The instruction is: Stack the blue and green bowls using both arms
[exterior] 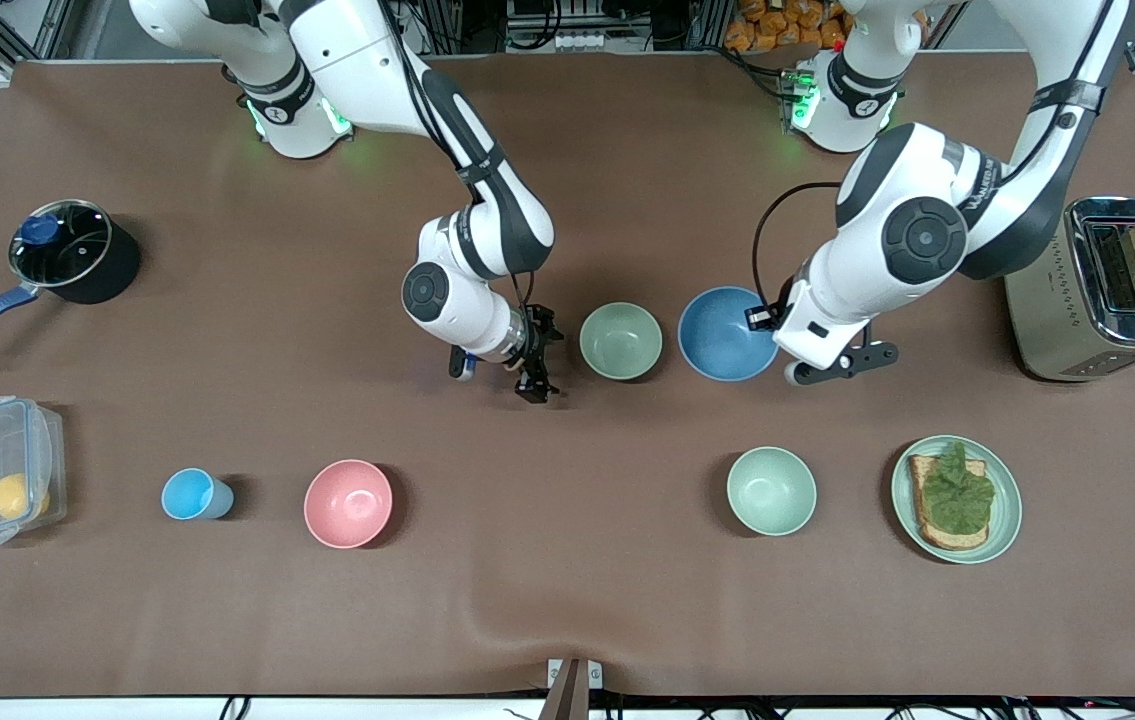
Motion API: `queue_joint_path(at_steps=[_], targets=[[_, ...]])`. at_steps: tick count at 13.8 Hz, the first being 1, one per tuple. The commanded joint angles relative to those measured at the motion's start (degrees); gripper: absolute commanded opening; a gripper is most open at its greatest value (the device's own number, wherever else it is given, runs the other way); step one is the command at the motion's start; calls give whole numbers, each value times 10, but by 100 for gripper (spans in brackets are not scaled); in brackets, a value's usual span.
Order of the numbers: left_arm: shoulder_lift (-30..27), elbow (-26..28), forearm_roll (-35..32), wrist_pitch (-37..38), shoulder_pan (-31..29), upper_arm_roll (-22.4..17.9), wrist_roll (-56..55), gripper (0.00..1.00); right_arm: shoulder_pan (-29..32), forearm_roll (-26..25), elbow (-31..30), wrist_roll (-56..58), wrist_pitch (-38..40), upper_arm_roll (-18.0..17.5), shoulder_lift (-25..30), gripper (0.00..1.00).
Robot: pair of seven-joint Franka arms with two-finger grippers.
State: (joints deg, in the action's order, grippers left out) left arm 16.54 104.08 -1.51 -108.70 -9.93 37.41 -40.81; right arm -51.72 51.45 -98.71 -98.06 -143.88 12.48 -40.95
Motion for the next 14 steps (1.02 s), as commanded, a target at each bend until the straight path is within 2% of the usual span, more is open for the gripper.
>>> queue_joint_path(at_steps=[1,7,14], targets=[[-6,22,15,-26,11,3,-33,0,-2,17,1,3,-13,-4,-5,100],[21,39,15,-72,58,3,-90,0,-8,33,1,6,-19,-4,-6,100],[52,88,15,-176,109,2,-159,0,-8,33,1,9,-18,-4,-6,100]])
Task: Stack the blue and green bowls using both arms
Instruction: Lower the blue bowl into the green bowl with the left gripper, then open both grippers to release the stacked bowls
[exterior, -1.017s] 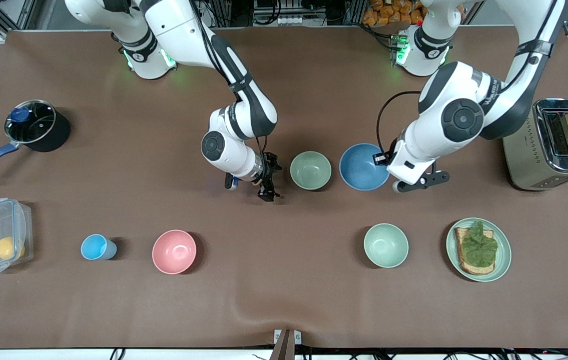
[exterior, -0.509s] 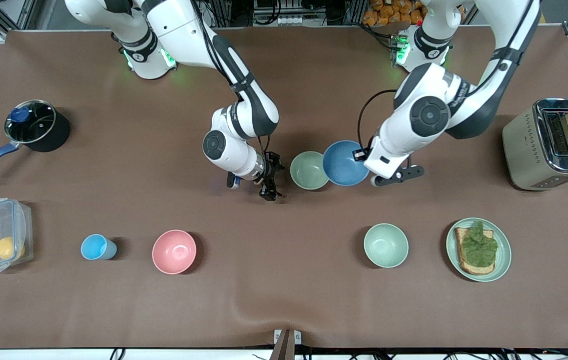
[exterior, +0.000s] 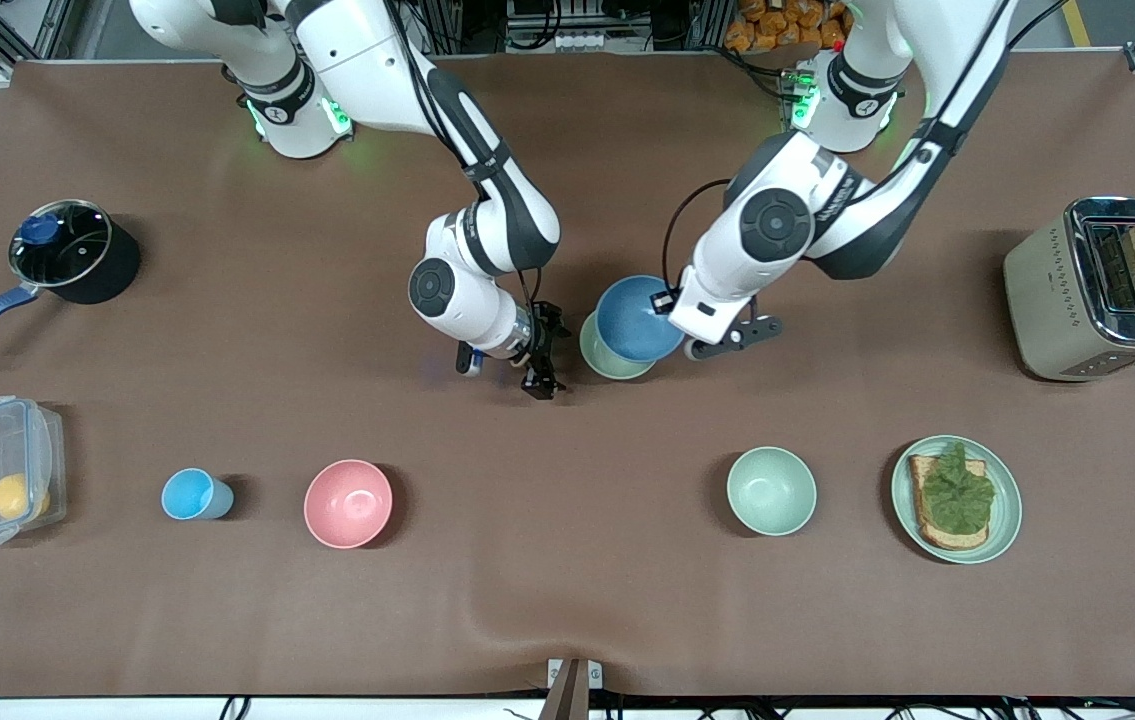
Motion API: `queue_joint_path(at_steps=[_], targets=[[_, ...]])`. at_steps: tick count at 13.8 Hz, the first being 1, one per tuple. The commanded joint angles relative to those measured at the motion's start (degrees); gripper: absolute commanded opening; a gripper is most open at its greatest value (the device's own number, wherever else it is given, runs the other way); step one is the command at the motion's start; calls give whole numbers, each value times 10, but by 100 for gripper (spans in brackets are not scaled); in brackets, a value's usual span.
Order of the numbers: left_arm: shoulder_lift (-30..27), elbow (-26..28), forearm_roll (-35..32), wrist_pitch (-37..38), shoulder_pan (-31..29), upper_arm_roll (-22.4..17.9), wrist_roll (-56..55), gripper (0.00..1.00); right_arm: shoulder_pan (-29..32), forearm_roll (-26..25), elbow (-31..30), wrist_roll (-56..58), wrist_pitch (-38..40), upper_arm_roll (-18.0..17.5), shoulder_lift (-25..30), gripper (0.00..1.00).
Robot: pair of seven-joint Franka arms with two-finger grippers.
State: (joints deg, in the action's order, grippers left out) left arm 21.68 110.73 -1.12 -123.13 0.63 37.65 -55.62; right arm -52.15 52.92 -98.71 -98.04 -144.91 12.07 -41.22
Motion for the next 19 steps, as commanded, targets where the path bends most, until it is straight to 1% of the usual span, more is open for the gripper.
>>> queue_joint_path(at_steps=[1,3,5,10,13,17,19], targets=[[3,32,10,-49,4,0,-12,0,-3,18,1,8,-7,1,-3,100],[9,55,9,-88,7,0,-12,0,-3,18,1,8,-6,1,-3,100],[19,62,8,-106,14,-1,-13,0,-3,18,1,8,-7,1,-3,100],[40,63,2,-127,15,-3,-16,0,-3,18,1,8,-8,1,-3,100],[54,63,-12,-138,14,-5,-16,0,-3,18,1,10,-8,1,-3,100],[63,60,-18,-145,12,-6,-16,0,-3,18,1,10,-8,1,-3,100],[63,59,-33,-145,9,-6,-16,0,-3,18,1,10,-8,1,-3,100]])
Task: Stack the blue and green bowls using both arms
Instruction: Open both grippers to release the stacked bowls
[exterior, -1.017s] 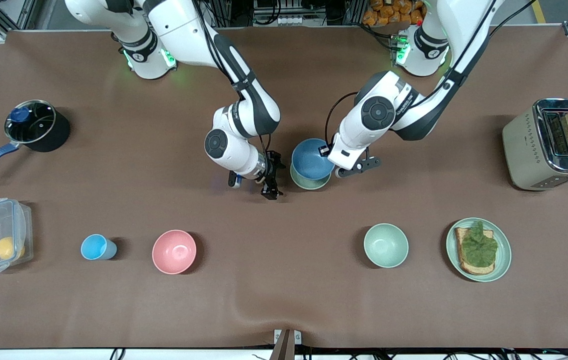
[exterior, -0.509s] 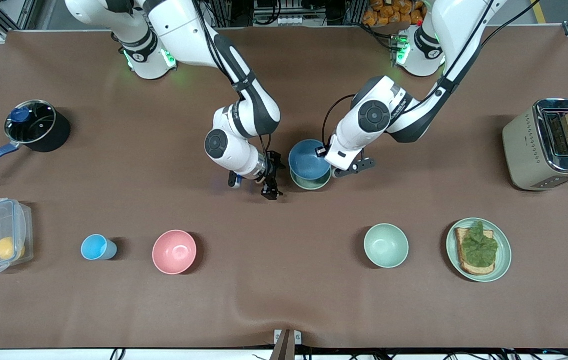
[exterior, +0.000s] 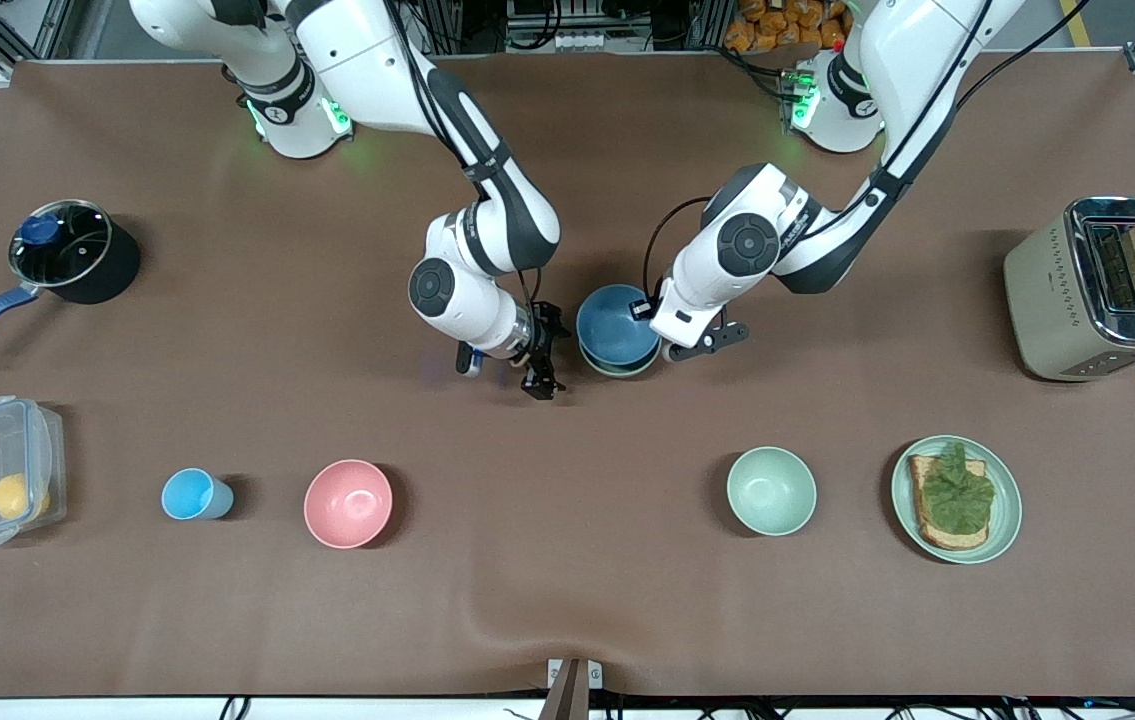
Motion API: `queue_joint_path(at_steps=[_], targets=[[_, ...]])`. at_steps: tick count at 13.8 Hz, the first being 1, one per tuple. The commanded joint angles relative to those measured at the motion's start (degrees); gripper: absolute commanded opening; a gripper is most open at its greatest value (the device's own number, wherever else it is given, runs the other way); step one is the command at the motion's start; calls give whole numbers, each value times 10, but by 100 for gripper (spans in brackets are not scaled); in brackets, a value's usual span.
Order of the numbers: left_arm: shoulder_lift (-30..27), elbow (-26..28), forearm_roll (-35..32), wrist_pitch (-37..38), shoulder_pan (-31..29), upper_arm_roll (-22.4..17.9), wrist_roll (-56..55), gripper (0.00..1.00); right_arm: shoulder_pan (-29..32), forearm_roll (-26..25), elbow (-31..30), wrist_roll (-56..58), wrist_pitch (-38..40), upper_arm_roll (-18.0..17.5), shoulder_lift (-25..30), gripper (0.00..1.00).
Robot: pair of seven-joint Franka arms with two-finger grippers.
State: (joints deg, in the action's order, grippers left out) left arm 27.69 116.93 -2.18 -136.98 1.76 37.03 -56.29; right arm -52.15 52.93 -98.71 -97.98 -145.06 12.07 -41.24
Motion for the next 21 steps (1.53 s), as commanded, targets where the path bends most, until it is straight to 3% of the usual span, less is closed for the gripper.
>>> queue_joint_path(at_steps=[1,14,15,16,17,21], targets=[[3,-5,-26,-7,-4,-1,-9,0,-3,18,1,9,-7,1,-3,100],[22,-13,-28,-27,3,-13,-10,0,-3,17,1,10,-5,1,-3,100],[22,-13,-28,-27,-1,-13,-10,24,-3,17,1,10,-2,1,-3,100],[22,-13,-28,-27,-3,-13,-10,68,-3,17,1,11,-2,1,-3,100],[21,-13,-28,-27,-3,-13,-10,100,-3,17,1,11,-2,1,-3,100],[5,-20,-28,-23,-6,-13,-12,100,-3,16,0,11,-1,1,-3,100]])
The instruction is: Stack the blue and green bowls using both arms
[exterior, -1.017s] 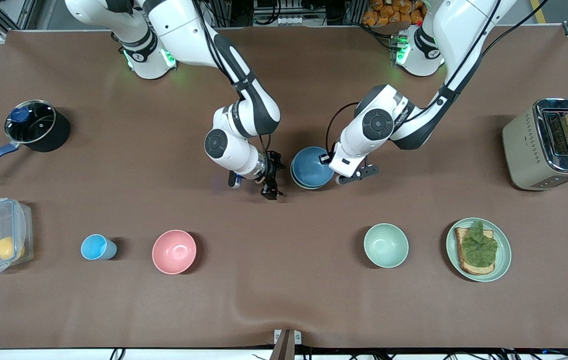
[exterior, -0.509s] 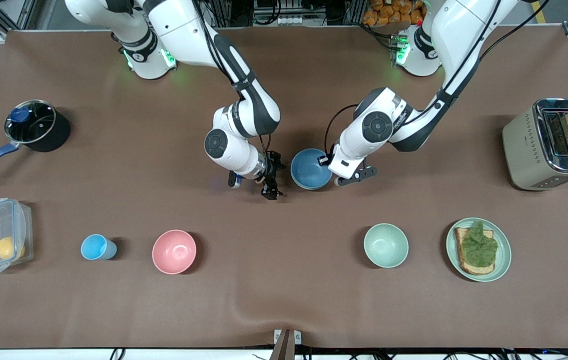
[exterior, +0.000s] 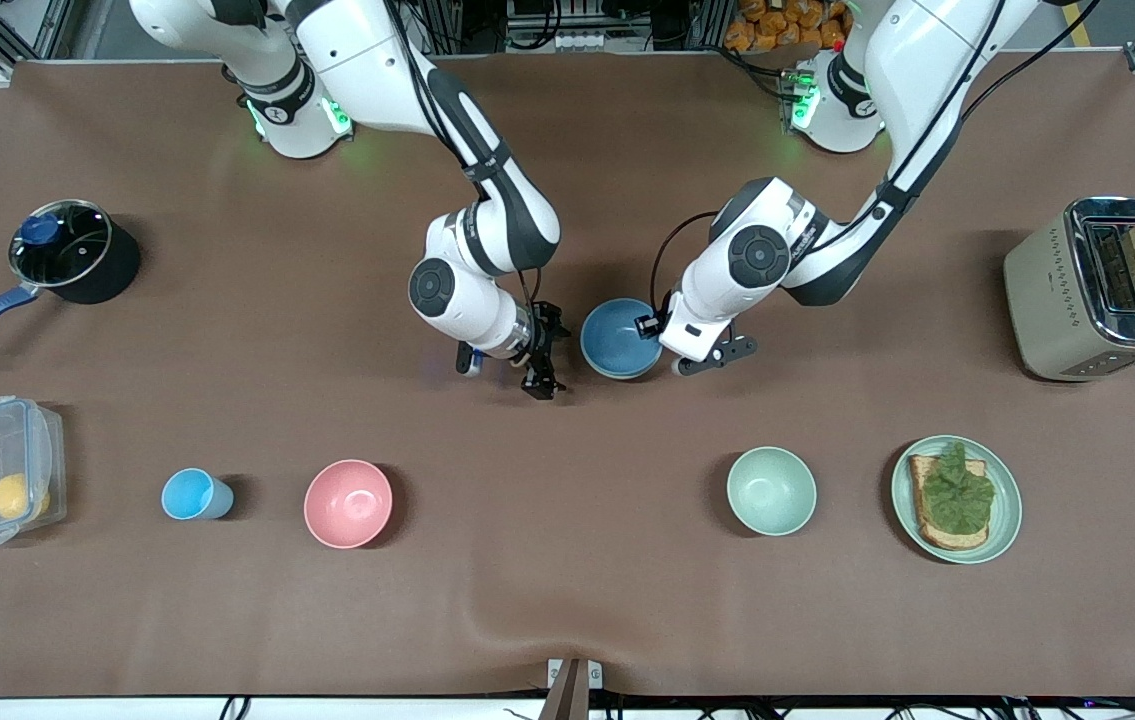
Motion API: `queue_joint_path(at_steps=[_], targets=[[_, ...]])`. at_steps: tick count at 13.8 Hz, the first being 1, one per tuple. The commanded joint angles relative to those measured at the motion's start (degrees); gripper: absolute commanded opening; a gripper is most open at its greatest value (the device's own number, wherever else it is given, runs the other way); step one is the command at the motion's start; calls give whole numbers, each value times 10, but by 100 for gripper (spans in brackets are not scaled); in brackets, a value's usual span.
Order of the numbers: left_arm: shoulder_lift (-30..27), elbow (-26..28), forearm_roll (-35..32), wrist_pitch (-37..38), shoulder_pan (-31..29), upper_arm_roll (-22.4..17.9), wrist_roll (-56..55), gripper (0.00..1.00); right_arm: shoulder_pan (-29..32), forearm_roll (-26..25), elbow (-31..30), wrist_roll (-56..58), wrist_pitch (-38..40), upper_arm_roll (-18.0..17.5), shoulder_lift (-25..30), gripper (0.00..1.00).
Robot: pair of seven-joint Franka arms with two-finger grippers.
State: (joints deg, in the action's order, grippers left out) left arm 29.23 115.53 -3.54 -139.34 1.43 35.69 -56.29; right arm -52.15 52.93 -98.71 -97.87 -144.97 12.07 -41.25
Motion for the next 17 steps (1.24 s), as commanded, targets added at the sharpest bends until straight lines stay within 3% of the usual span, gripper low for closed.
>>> queue_joint_path(at_steps=[1,5,9,11,15,17], targets=[[-24,-10,-15,5,-3,1,-18,100,-2,16,1,9,-1,1,-2,100],[-107,-13,-16,13,-31,1,-21,100,3,11,-18,29,19,6,16,100],[-183,-33,-16,48,-81,-1,-15,100,3,-47,-29,74,157,59,48,100],[-193,-86,-45,129,-121,1,42,100,2,-63,-30,101,234,97,63,100],[-181,-284,-53,376,-150,-2,143,100,4,-139,-27,139,359,161,103,100],[-184,-303,-59,414,-178,-2,172,100,3,-141,-25,184,410,200,114,100]])
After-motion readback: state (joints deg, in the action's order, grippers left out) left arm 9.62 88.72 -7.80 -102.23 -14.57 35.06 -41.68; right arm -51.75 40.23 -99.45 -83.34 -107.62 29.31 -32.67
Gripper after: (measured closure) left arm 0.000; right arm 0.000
